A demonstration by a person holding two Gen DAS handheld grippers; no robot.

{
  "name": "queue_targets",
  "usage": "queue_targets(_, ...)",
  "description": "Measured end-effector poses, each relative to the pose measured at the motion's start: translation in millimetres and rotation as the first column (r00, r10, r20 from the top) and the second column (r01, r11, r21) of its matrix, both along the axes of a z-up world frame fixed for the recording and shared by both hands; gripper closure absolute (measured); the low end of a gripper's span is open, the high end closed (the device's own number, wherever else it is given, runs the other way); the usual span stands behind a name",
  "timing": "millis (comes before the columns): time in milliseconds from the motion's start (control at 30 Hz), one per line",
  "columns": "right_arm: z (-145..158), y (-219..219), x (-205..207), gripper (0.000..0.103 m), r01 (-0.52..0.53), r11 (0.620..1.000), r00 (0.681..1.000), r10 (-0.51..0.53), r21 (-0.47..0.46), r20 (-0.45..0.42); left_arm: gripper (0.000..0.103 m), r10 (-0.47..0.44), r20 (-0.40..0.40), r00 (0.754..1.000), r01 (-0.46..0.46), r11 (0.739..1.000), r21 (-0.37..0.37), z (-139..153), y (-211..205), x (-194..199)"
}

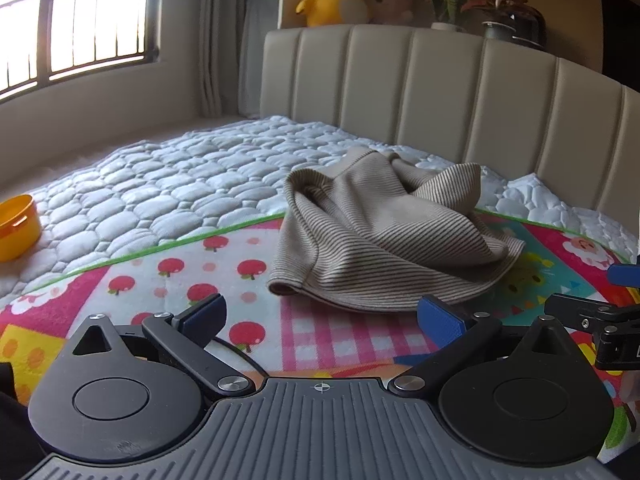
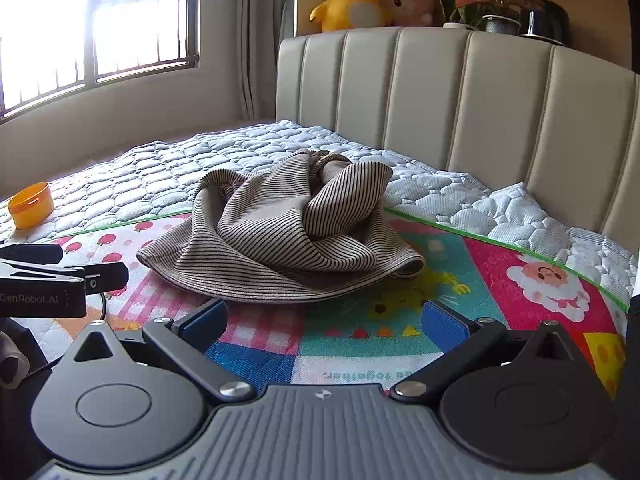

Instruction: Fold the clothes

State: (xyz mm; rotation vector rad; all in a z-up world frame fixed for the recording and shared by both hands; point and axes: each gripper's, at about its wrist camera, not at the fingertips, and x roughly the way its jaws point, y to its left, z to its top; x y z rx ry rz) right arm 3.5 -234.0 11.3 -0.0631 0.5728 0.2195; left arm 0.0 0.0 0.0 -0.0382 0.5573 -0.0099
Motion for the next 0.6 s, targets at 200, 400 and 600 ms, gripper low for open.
queue_targets(200, 3.7, -4.8, -3.7, 0.0, 0.011, 1.0, 1.0, -0.012, 0.01, 0.024, 0.0, 0.013, 0.004, 1.0, -0.013, 1.0, -0.011, -1.3, -1.7, -1.4)
queue_targets(400, -0.3, -0.4, 0.5, 0.0, 0.003, 1.0, 1.0, -0.003, -0.002, 0.002, 0.0, 0.02, -0.011, 1.0, -0.021, 1.0, -0.018, -1.2, 2.0, 2.0)
queue_targets(600, -0.3, 0.7, 0.8, 0.0, -0.002, 1.0, 1.0, 0.002, -0.003, -0.003, 0.0, 0.024, -0.015, 1.0, -0.024, 1.0, -0.016, -1.4, 1.2, 3.1)
